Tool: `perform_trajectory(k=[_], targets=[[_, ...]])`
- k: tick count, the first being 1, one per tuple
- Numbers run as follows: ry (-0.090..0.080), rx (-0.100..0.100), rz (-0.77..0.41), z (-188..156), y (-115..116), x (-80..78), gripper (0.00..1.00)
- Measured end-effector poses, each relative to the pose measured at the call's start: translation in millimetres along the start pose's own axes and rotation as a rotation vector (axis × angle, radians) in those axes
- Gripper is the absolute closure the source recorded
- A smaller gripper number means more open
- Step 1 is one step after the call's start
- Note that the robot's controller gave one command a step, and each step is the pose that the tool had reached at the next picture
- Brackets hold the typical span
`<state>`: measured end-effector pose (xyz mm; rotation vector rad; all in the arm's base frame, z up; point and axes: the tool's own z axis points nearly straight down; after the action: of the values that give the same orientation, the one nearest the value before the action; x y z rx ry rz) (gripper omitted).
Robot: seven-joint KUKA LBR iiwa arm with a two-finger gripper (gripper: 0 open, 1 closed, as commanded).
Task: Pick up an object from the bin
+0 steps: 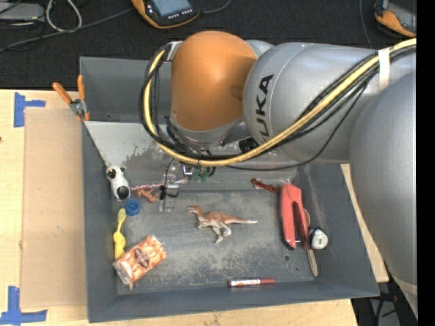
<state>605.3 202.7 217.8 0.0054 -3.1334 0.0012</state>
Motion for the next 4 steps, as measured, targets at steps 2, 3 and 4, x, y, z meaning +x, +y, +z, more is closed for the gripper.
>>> perform_trajectory(k=[2, 3, 4], targets=[[-0.011, -0.002, -0.076, -96, -16, -0.9, 0.00], [-0.006, -0.001, -0.108, -28, -17, 3.5, 0.00], [-0.015, -0.004, -0.056, -5, -62, 4.3, 0.00]])
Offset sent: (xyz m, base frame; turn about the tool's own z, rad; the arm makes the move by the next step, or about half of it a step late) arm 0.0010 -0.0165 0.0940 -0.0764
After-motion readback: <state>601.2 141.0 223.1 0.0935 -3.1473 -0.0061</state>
